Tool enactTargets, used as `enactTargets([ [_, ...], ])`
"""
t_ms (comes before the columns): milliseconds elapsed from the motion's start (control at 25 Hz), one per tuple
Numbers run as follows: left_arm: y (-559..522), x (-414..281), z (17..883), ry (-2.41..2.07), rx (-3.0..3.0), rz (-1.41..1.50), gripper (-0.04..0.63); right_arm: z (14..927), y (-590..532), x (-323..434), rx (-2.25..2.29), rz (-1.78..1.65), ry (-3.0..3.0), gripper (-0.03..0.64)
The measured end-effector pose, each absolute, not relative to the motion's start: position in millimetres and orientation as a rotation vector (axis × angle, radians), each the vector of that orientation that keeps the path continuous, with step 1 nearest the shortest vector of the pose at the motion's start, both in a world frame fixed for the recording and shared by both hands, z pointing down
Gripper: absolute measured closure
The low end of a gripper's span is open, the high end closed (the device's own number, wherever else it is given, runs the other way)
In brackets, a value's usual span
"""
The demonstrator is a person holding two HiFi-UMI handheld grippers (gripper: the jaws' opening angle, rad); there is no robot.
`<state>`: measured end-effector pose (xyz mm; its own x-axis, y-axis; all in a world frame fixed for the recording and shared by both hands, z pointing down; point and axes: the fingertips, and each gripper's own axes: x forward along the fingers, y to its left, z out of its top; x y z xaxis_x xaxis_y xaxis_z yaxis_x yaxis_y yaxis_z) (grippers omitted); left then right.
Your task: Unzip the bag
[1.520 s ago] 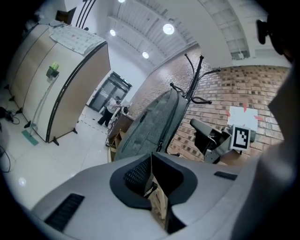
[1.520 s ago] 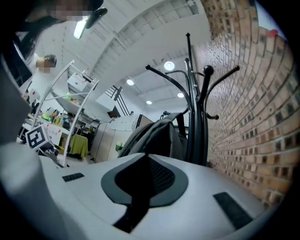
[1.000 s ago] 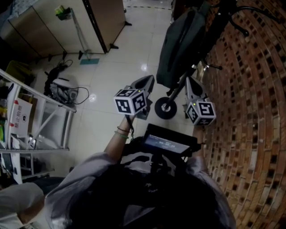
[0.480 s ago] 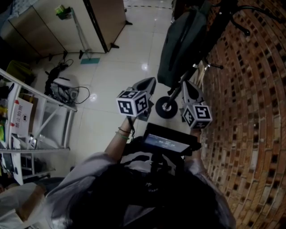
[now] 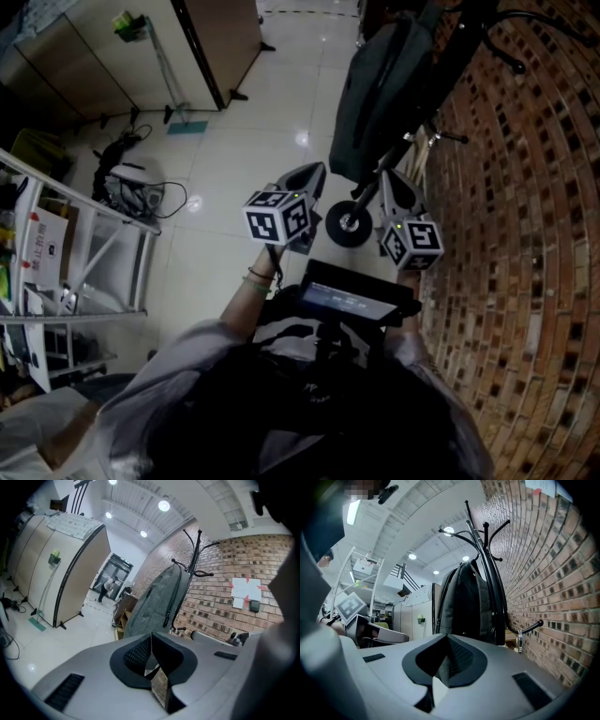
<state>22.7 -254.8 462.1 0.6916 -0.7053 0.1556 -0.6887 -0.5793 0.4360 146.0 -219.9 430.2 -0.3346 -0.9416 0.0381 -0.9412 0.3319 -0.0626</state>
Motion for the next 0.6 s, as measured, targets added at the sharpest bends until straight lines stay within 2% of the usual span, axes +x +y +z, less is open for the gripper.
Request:
enactTargets([
  [600,-256.4,22.4,464.5,-1.085,2.419,-0.052,0.589,432.4,-220.3,146.2,-1.788,-0.117,2.572,0.612],
])
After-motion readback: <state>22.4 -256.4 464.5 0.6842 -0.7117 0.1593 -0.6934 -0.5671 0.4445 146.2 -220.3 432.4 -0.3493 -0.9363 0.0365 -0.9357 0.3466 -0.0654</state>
